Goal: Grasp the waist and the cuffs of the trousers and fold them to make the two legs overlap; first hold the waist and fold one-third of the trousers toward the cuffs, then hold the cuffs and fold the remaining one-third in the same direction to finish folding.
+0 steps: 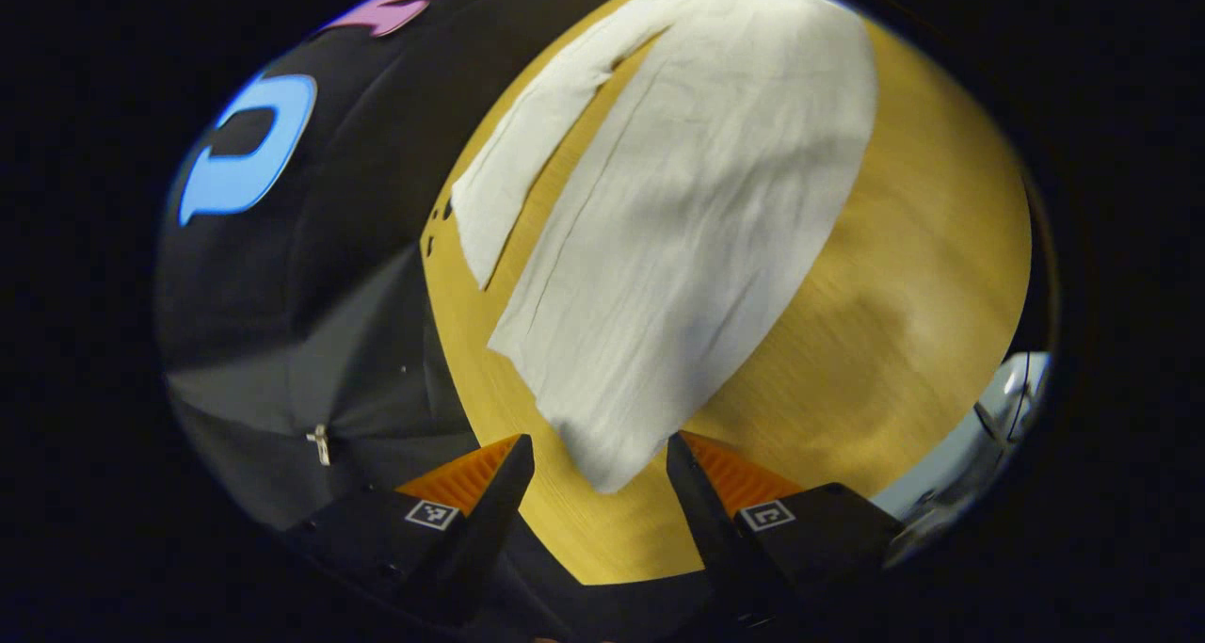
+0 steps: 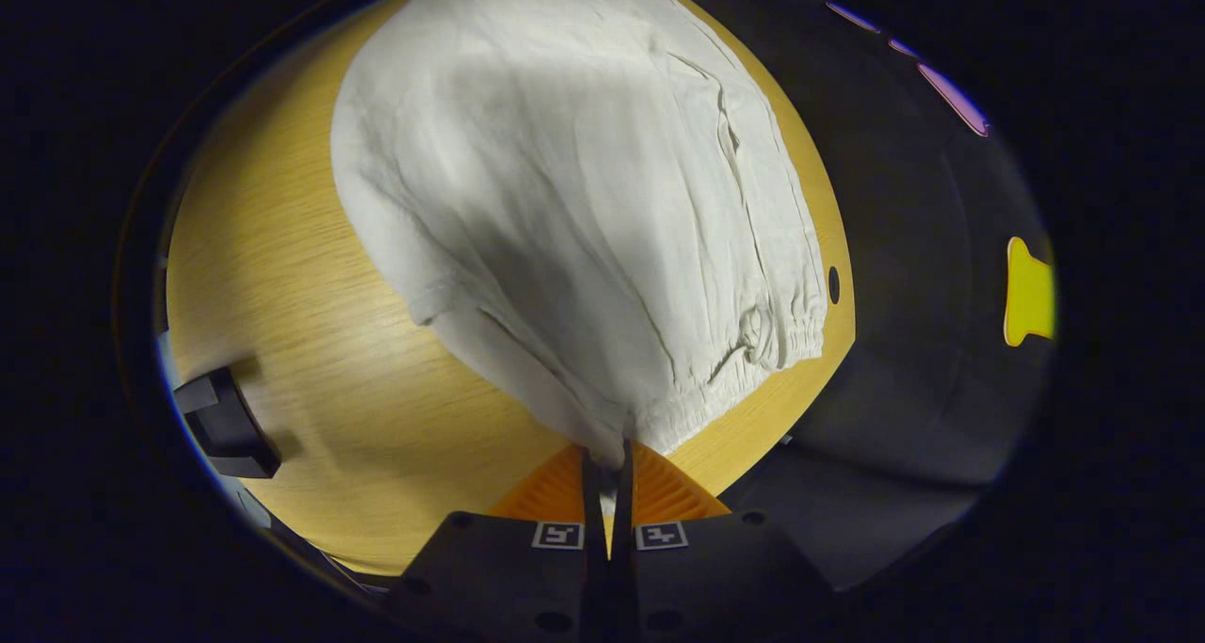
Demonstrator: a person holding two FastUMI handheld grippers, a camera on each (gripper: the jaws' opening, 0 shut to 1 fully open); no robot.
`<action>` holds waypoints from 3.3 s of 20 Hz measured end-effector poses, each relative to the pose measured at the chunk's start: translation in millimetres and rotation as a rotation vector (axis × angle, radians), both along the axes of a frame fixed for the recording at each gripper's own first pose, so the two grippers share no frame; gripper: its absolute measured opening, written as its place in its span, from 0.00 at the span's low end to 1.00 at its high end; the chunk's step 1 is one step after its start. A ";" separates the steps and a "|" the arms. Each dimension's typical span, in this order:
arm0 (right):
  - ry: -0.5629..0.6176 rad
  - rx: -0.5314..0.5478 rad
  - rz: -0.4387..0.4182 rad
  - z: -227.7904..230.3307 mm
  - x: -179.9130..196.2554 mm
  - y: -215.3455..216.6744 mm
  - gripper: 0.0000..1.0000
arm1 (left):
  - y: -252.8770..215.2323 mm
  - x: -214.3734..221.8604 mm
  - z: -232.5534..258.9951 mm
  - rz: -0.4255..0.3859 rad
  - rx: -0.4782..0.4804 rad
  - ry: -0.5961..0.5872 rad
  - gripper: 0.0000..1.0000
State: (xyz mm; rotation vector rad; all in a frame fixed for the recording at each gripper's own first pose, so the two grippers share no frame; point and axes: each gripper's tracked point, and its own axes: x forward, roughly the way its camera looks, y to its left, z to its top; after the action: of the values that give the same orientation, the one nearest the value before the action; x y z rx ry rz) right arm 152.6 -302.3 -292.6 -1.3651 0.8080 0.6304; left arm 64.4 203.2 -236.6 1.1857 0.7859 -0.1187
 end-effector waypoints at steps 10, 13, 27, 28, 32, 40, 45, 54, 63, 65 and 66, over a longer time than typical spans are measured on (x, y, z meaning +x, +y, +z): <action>-0.021 -0.021 0.017 0.2 0.4 -0.4 0.05 | -8.6 24.4 -6.3 -0.148 0.081 0.235 0.39; -0.046 -0.036 0.029 1.4 0.5 0.5 0.05 | -10.9 25.4 -8.7 -0.170 0.093 0.270 0.21; -0.136 0.153 -0.185 33.1 9.7 5.9 0.05 | -13.5 43.4 36.3 0.004 -0.088 -0.019 0.05; -0.159 0.196 -0.233 42.2 14.6 7.1 0.05 | -12.9 47.4 47.8 0.021 -0.105 -0.066 0.05; -0.221 0.367 -0.414 81.5 37.1 16.4 0.05 | -23.2 69.0 87.7 0.109 -0.196 -0.237 0.05; -0.276 0.788 -0.751 144.8 109.2 55.3 0.05 | -36.2 149.5 154.3 0.287 -0.581 -0.403 0.05; -0.326 0.983 -0.912 166.3 156.5 69.6 0.05 | -33.8 232.3 198.1 0.357 -0.759 -0.483 0.05; -0.341 1.006 -1.069 133.8 212.1 61.3 0.05 | -32.0 324.9 137.6 0.572 -1.028 -0.333 0.06; -0.360 1.091 -1.090 131.4 209.6 67.2 0.97 | -20.3 320.0 155.3 0.608 -1.082 -0.455 1.00; -0.384 1.118 -1.143 132.1 196.8 55.2 0.99 | -22.5 314.6 180.6 0.585 -1.116 -0.523 0.99; -0.404 1.113 -1.175 132.8 191.8 46.9 0.99 | -24.6 309.8 191.1 0.571 -1.134 -0.549 0.98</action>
State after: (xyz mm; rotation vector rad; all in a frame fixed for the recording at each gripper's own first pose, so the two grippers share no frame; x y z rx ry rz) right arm 344.4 -255.4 -159.7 0.1143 0.6075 -0.1783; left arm 374.1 178.6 -45.5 -0.1159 0.4058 0.2150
